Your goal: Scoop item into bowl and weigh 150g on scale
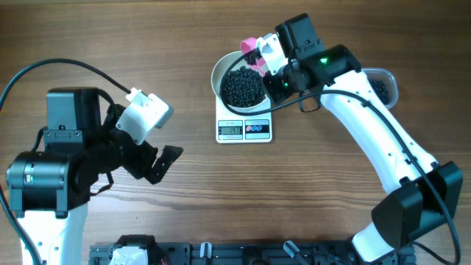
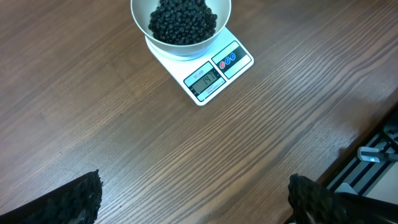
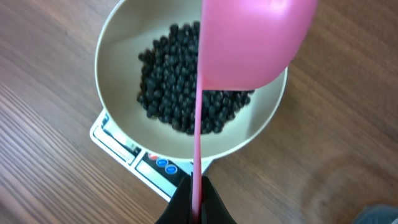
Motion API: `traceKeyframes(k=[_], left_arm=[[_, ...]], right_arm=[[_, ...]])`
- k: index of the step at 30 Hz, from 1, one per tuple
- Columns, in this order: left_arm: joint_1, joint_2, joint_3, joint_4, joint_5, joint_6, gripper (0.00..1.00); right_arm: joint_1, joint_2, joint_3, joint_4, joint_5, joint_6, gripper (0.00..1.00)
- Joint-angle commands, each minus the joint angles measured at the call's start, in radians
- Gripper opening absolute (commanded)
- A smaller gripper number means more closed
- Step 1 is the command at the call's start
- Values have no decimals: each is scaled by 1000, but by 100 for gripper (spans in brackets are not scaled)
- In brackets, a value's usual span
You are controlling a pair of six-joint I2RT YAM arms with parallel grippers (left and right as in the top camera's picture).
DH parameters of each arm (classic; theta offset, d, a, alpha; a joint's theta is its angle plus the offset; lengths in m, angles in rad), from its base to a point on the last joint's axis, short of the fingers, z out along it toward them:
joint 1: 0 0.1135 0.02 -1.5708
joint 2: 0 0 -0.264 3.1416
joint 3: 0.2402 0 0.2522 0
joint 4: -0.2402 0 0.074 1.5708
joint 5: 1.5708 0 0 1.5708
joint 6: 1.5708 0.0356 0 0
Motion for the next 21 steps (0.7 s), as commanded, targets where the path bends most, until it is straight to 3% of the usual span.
traceKeyframes(k=[1,4,21], left_arm=[[7,-3,13,-1,15,19,100],[7,-3,13,-1,15,19,100],[7,-3,13,-1,15,19,100]], right_arm=[[-4,-7,22,29,20,26,4],[-2,3,22,18,-64,10,4],[-16,7,22,1,-34,0,4]])
